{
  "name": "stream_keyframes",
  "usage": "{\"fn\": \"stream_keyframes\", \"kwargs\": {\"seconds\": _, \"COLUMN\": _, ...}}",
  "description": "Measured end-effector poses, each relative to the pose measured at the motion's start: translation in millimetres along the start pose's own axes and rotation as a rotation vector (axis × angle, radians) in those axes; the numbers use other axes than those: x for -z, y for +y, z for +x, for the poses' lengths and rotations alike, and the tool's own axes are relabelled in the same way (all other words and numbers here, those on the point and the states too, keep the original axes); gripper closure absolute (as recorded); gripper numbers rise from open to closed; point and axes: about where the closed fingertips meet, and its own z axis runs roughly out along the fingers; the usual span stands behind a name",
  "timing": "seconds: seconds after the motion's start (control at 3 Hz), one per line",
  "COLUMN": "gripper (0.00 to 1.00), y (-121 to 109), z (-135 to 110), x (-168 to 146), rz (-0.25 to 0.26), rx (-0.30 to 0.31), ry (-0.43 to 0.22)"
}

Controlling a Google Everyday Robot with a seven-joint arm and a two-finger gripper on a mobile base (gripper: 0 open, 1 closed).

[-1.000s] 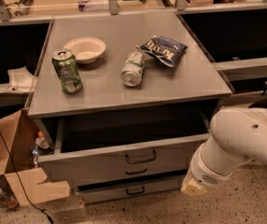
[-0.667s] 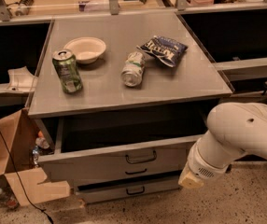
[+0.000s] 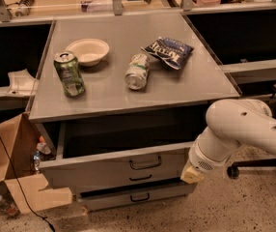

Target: Close top drawer

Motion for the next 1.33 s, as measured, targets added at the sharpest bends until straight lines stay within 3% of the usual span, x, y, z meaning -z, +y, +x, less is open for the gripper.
{"fn": "stream_keyframes", "kwargs": {"seconds": 0.33, "gripper": 1.0, "y": -19.9, "z": -11.5, "x": 0.5, "rz": 0.02, "rx": 0.015, "ry": 0.005}}
{"fn": "stream_keyframes", "kwargs": {"seconds": 0.67, "gripper": 1.0, "y": -23.8, "z": -15.1, "x": 1.5, "rz": 0.023, "rx": 0.023, "ry": 0.008}}
{"fn": "stream_keyframes", "kwargs": {"seconds": 1.0, "gripper": 0.81, "y": -23.8, "z": -15.1, "x": 1.5, "rz": 0.023, "rx": 0.023, "ry": 0.008}}
{"fn": "stream_keyframes", "kwargs": {"seconds": 1.33, "gripper": 0.5, "y": -23.8, "z": -15.1, "x": 1.5, "rz": 0.023, "rx": 0.023, "ry": 0.008}}
